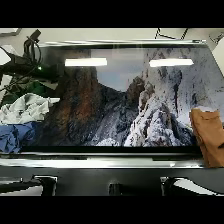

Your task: Fold the clothes and pants, and hang the long-sleeved shirts on hangers.

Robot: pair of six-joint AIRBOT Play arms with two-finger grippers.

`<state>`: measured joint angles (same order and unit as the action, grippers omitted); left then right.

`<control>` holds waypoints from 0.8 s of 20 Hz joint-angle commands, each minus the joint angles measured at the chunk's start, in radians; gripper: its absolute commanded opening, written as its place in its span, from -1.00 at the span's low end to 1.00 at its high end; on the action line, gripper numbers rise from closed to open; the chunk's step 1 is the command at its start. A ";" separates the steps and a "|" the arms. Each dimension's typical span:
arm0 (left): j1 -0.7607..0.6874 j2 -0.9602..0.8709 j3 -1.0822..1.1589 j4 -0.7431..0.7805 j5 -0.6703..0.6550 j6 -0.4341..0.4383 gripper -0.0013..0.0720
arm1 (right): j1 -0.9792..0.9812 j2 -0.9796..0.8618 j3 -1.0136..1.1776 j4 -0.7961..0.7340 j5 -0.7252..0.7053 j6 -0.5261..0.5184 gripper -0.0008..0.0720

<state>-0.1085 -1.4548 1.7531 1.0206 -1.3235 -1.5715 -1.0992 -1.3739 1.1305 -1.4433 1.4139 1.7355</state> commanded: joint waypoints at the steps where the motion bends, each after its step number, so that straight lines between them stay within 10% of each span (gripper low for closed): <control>1: 0.001 0.002 0.045 -0.056 0.092 0.032 -0.89 | 0.002 0.005 0.248 0.311 0.061 -0.050 0.99; 4: -0.002 0.002 0.139 0.088 0.167 0.080 -0.89 | 0.095 0.006 0.580 0.409 -0.051 -0.124 0.95; 8: -0.029 -0.043 0.140 0.708 -0.025 -0.238 -0.81 | 0.479 0.031 0.659 0.230 -0.041 -0.185 0.95; 9: -0.020 -0.065 0.119 0.693 -0.109 -0.230 -0.33 | 0.574 0.021 0.626 0.154 0.016 -0.140 0.94; 10: -0.015 -0.092 0.081 0.656 -0.220 -0.202 0.67 | 0.659 0.005 0.571 0.114 0.087 -0.096 0.94; 11: -0.016 -0.111 0.015 0.615 -0.315 -0.125 0.98 | 0.727 -0.008 0.499 0.117 0.146 -0.095 0.92; 16: -0.045 0.056 -0.435 0.541 0.018 -0.134 0.98 | 0.889 -0.006 0.314 0.084 0.095 -0.094 0.92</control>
<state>-0.1410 -1.4761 1.5234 1.5684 -1.4555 -1.6936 -0.3103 -1.3792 1.5146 -1.3140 1.5162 1.6314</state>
